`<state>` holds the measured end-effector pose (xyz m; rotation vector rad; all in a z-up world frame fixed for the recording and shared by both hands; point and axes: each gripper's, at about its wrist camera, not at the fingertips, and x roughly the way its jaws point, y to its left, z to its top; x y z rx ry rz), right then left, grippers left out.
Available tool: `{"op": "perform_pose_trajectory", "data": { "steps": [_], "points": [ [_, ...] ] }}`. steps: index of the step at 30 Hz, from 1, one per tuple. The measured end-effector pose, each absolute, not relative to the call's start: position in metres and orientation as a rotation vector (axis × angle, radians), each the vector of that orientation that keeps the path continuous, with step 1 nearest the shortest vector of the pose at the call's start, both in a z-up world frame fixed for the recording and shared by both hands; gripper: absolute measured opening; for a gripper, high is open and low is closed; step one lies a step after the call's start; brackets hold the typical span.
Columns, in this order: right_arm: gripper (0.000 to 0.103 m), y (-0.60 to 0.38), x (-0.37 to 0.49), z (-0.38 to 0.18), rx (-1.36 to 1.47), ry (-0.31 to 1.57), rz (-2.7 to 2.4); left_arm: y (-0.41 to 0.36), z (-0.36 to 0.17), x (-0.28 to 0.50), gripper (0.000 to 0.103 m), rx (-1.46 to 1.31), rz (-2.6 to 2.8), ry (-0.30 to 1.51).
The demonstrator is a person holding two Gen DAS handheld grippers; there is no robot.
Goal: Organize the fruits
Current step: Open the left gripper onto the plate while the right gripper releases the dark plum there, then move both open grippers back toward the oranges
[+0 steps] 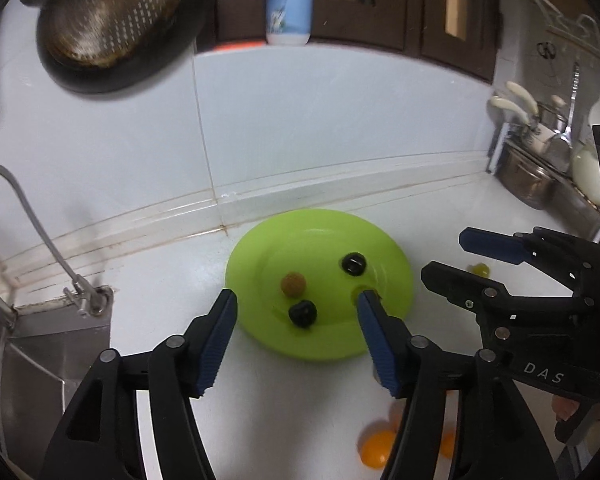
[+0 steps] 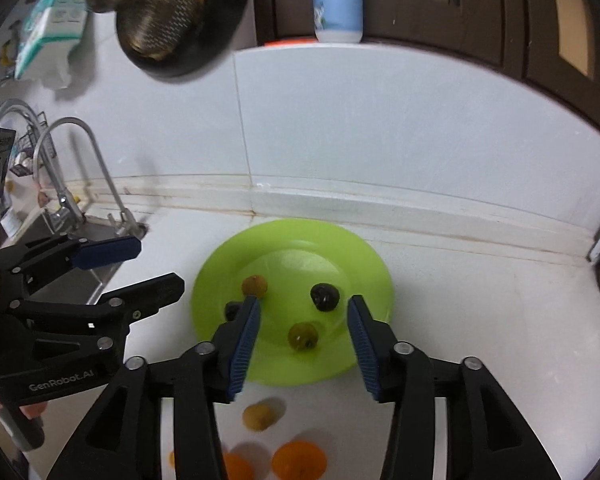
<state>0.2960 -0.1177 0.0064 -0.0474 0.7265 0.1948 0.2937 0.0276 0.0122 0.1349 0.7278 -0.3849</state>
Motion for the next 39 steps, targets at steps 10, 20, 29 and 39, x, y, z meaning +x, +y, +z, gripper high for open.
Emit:
{"op": "perform_pose_trajectory", "data": {
  "steps": [10,20,29,39],
  "points": [
    [0.053,-0.11,0.232,0.018,-0.03,0.657,0.166,0.044,0.017,0.233,0.069,0.127,-0.408,0.682],
    [0.055,-0.103,0.183,0.012,-0.066,0.648,0.137,0.045,0.002,0.192,0.072,0.205,-0.445,0.676],
    [0.055,-0.104,0.162,-0.014,-0.031,0.741,0.144,0.038,-0.022,0.176,0.073,0.299,-0.484,0.683],
    [0.055,-0.104,0.153,-0.05,-0.044,0.856,0.142,0.024,-0.057,0.174,0.073,0.401,-0.569,0.679]
  ]
}}
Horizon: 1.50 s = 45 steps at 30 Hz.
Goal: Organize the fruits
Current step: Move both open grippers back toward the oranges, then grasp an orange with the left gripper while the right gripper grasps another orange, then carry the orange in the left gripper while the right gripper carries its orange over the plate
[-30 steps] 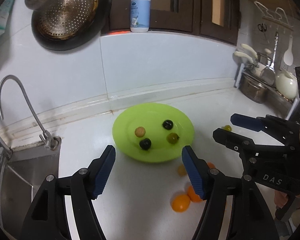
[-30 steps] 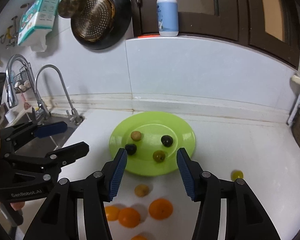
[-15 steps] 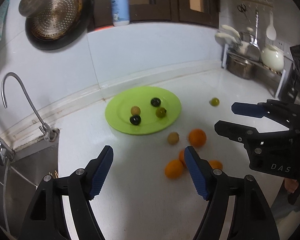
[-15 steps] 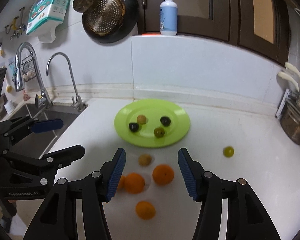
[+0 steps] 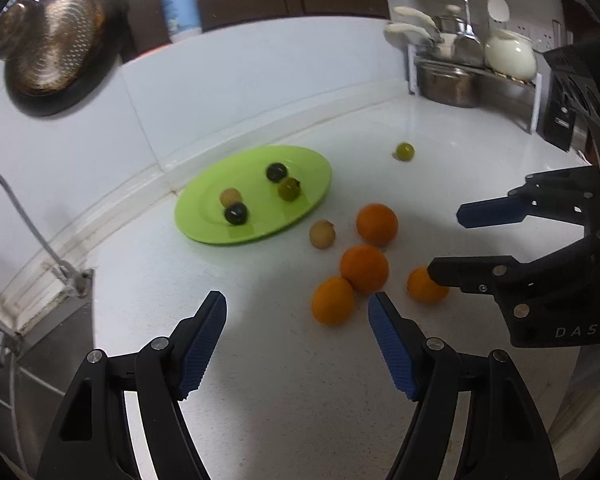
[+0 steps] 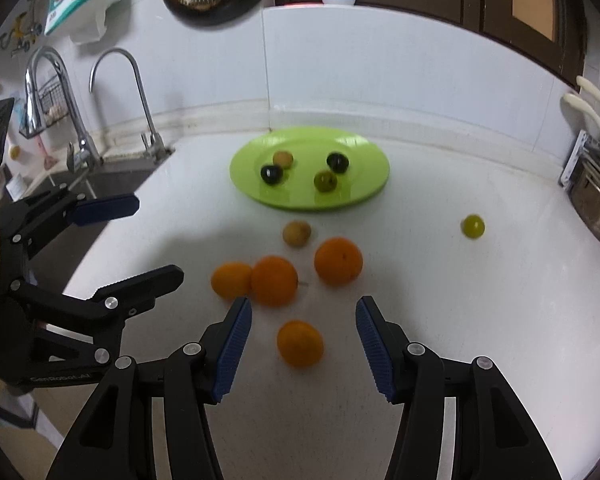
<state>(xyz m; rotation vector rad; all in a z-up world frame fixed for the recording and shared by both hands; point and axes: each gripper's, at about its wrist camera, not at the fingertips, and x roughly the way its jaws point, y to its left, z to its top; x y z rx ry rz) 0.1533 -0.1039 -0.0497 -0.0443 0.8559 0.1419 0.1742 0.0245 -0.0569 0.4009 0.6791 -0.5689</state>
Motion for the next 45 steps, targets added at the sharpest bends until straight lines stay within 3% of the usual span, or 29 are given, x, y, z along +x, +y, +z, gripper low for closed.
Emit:
{"op": "perform_pose_trajectory", "data": {
  "steps": [5,16,27,45],
  "points": [
    [0.055,-0.104,0.157,-0.065,-0.041,0.906,0.14,0.02,-0.075,0.183,0.072,0.398,-0.613,0.726],
    [0.054,-0.109,0.164,-0.086,0.011,0.974,0.149,0.009,-0.095,0.203,0.052,0.365,-0.666,0.826],
    [0.037,-0.11,0.168,-0.094,0.058,1.0,0.182,0.004,-0.101,0.21,0.033,0.318,-0.673,0.866],
    [0.034,-0.11,0.165,-0.072,0.046,0.93,0.219,0.012,-0.076,0.195,0.033,0.234,-0.586,0.848]
  ]
}}
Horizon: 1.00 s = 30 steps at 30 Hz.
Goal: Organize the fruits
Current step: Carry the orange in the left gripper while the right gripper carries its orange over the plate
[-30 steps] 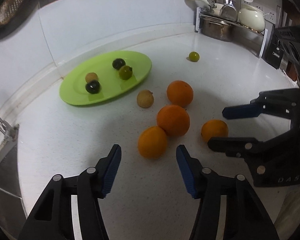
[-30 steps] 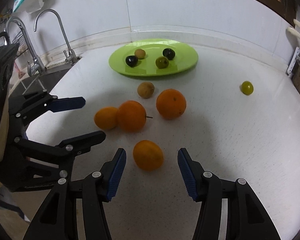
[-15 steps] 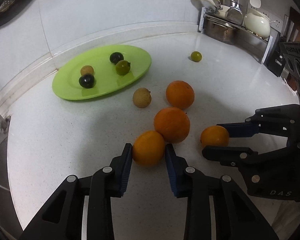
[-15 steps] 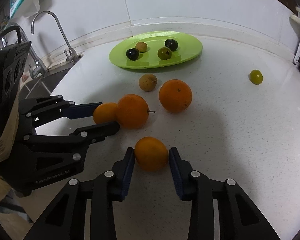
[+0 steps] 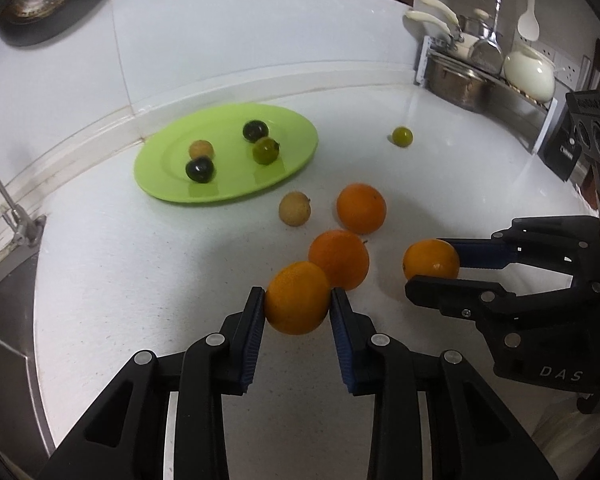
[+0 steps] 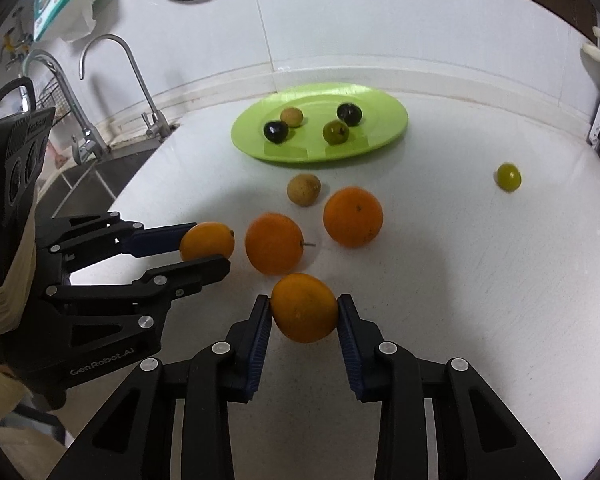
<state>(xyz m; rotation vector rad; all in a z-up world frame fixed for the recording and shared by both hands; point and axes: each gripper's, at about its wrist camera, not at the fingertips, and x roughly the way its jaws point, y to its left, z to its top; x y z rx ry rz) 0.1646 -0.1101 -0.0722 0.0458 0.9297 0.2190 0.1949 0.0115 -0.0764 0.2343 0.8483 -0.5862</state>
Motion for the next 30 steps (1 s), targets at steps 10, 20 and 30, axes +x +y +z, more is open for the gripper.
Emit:
{"op": "perform_pose_trajectory", "data": {
  "steps": [10,20,30],
  "points": [
    [0.034,-0.116,0.168,-0.05,0.036,0.868,0.263,0.01,-0.053,0.194,0.033,0.181,-0.528,0.807],
    [0.034,-0.128,0.186,-0.024,0.025,0.781,0.285,0.006,-0.029,0.205,0.033,0.15,-0.453,0.75],
    [0.034,-0.133,0.219,0.002,0.02,0.697,0.314,0.003,-0.007,0.229,0.033,0.129,-0.394,0.697]
  ]
}}
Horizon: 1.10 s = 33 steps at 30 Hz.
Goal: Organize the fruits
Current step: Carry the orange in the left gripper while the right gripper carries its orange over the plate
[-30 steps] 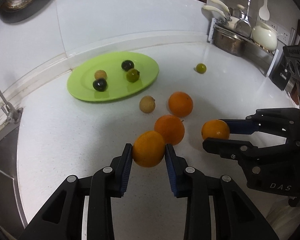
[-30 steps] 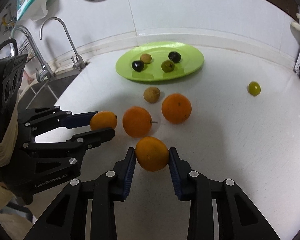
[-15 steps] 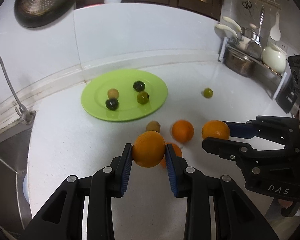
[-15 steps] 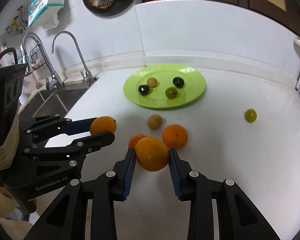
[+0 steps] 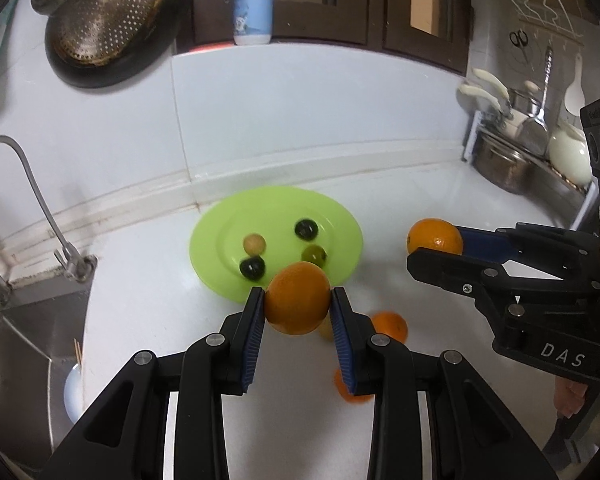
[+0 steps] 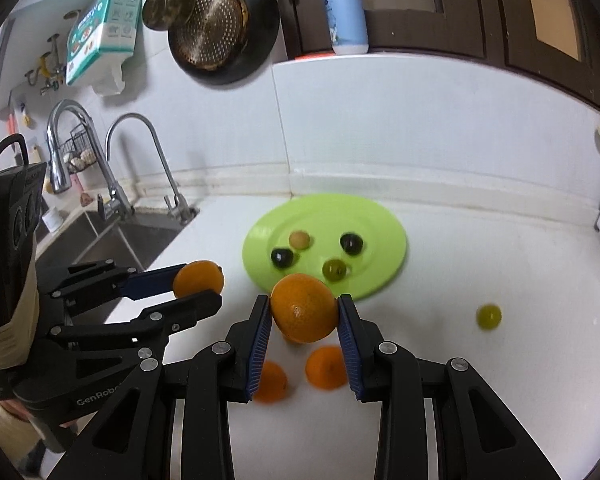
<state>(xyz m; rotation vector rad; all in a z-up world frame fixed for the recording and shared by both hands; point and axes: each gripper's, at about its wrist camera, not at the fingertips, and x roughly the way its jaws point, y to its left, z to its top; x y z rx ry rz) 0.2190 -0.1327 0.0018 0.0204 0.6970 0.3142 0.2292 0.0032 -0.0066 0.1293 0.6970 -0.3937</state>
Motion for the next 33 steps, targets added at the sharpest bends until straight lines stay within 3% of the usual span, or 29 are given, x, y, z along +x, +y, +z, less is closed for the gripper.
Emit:
{"op": "perform_pose_trajectory", "data": {
  "steps": [16,33],
  "points": [
    [0.034,-0.133,0.282,0.019,0.009,0.655,0.354,0.002,0.014,0.287,0.033,0.094,-0.348,0.677],
    [0.034,-0.131,0.361,-0.003,0.016,0.749,0.352,-0.004,-0.01,0.367,0.033,0.076,-0.323,0.768]
  ]
}}
